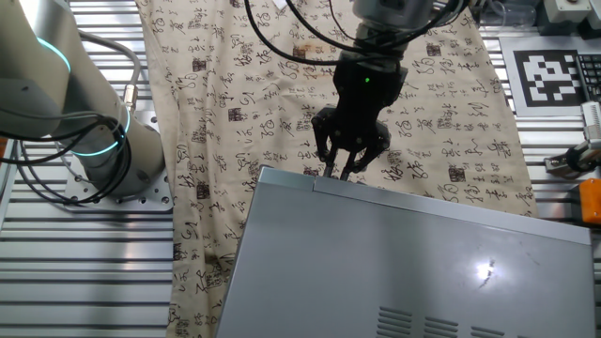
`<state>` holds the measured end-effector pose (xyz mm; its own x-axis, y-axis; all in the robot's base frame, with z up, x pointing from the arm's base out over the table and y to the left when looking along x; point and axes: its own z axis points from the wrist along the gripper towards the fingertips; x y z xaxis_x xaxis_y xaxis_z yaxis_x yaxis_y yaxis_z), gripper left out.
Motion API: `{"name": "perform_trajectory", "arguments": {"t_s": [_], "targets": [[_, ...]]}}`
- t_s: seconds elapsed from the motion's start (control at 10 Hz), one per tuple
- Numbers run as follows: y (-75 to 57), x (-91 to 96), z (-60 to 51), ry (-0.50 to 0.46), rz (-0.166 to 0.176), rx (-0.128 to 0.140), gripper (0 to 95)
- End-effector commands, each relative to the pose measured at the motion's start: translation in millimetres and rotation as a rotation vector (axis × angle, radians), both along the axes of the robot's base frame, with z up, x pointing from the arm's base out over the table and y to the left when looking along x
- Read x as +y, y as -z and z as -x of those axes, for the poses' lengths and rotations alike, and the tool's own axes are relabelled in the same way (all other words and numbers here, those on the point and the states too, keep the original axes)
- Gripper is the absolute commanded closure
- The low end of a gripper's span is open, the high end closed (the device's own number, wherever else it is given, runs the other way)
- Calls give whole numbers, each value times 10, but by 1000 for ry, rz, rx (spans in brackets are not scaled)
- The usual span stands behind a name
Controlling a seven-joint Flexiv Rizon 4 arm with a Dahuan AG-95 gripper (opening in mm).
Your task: Open the microwave door
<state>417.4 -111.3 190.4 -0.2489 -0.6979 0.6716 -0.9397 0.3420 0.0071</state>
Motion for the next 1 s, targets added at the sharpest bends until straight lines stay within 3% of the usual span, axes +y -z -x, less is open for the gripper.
{"name": "perform_trajectory", "arguments": {"t_s": [0.1,1.0], "targets": [[13,28,-37,5,2,-8,950],[16,33,-44,5,8,-11,950]]}}
